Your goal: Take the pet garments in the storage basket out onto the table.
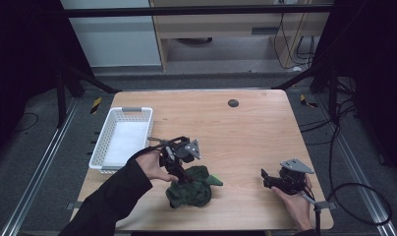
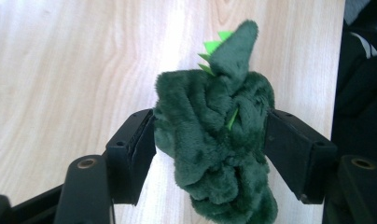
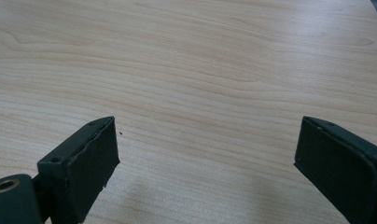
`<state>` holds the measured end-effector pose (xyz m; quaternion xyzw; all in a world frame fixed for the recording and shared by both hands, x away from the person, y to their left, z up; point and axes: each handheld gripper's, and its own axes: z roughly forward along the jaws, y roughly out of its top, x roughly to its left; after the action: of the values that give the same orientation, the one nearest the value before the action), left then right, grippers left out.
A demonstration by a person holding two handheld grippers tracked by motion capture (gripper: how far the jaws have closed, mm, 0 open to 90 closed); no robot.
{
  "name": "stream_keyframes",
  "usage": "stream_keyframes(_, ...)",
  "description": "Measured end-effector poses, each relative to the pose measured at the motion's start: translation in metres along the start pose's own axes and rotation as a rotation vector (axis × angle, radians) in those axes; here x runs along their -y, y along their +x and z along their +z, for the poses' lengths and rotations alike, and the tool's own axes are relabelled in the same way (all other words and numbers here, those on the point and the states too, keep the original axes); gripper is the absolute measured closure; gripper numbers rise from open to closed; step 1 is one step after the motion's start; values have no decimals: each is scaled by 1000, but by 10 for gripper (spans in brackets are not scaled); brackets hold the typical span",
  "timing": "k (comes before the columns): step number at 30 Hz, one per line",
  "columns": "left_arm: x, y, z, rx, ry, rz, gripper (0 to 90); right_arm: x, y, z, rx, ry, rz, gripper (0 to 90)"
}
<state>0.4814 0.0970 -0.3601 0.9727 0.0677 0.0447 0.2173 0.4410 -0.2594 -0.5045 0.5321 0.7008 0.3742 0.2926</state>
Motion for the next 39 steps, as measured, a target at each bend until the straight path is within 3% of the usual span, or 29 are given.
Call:
stream_keyframes(9, 14, 3, -15, -101, -145, -109, 317, 0, 0, 0, 0, 0, 1, 61)
stream_keyframes(16, 38, 2, -26, -180, -330, -248, 315, 0, 0, 0, 0, 1, 3, 60)
stream_keyframes(21, 57, -1, -31, -272, -455, -353, 324, 0, 0, 0, 1, 0, 3, 60)
stream_keyframes(30, 87, -12, -30, -420, -567, -479, 367, 0, 0, 0, 0, 0, 6, 60)
stream_keyframes(36, 109, -21, -33, -497, -649, -557, 408, 0, 0, 0, -1, 0, 8, 59)
stream_keyframes(39, 120, -25, -32, -523, -660, -596, 427, 0, 0, 0, -2, -1, 12, 59)
